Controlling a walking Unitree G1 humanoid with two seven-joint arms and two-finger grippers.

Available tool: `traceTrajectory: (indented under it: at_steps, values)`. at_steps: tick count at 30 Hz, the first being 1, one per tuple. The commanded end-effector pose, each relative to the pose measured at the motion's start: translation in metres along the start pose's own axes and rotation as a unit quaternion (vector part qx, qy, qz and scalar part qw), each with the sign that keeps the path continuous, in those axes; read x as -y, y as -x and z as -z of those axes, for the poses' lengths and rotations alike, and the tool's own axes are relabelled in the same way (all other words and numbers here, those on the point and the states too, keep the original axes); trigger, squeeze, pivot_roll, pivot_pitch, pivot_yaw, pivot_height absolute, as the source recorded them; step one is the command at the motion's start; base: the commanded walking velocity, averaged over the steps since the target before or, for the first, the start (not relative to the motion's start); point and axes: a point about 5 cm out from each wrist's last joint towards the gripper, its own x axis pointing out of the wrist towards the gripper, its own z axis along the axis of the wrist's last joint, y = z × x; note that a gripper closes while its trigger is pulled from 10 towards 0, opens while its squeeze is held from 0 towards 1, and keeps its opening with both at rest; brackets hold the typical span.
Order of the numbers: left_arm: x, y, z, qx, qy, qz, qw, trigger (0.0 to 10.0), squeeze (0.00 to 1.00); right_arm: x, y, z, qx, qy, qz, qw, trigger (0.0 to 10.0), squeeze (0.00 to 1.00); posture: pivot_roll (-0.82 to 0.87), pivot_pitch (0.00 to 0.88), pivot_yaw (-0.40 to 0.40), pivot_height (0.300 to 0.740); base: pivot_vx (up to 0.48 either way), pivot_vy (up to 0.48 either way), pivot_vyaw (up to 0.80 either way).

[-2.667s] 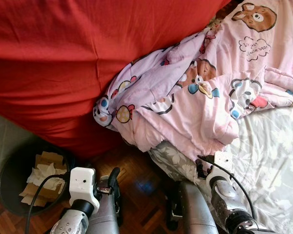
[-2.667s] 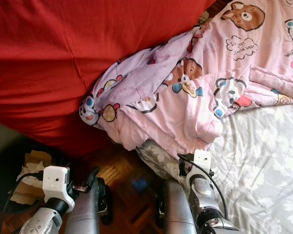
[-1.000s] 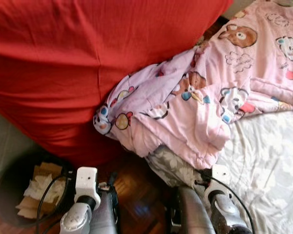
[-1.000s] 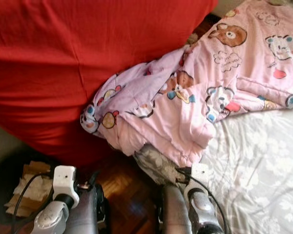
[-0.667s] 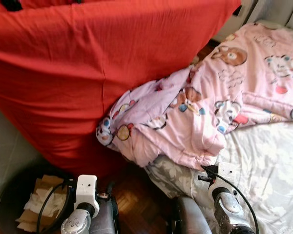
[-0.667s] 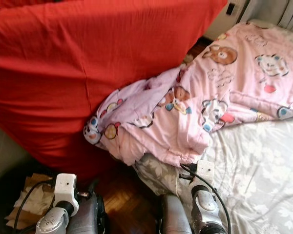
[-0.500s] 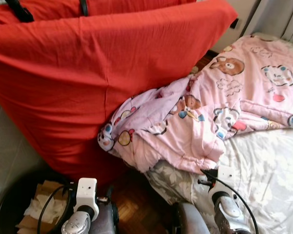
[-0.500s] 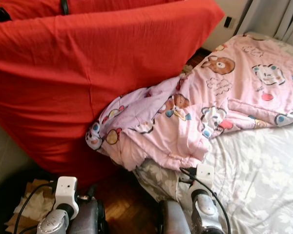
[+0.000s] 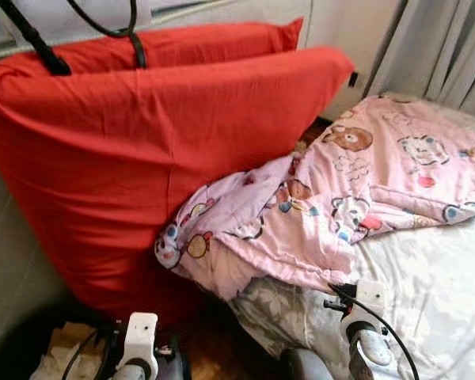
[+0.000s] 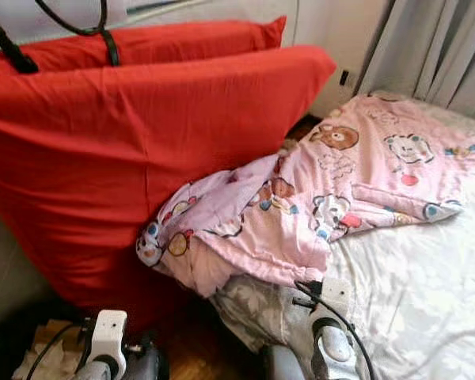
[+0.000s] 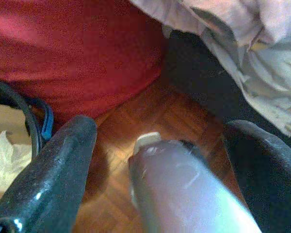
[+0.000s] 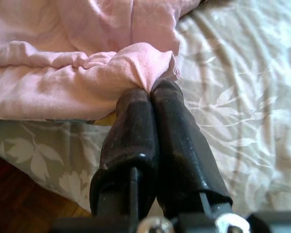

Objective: Clean up the room

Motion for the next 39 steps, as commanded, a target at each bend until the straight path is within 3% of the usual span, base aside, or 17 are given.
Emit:
traceTrajectory:
  at_steps: [1,11,39]
  values:
    - [-0.002,0.000,0.004,-0.014,-0.011,-0.005,1.000,10.0,0.00,0.003,0.000,-0.002,0.009,0.002,0.003,1.000,10.0,0.00,-0.04,0.014,-0.033,0.680,0.000,0.000,0.00]
    - [-0.003,0.011,0.034,-0.072,0.015,-0.029,0.997,10.0,0.00,0.001,0.001,-0.003,0.019,0.004,0.000,1.000,10.0,0.00,-0.05,0.000,-0.034,0.740,0.000,0.000,0.00]
    - [-0.007,0.012,0.035,-0.070,0.027,-0.038,0.996,10.0,0.00,-0.002,0.000,-0.004,0.022,-0.003,0.011,1.000,10.0,0.00,-0.04,0.050,-0.030,0.740,0.000,0.000,0.00]
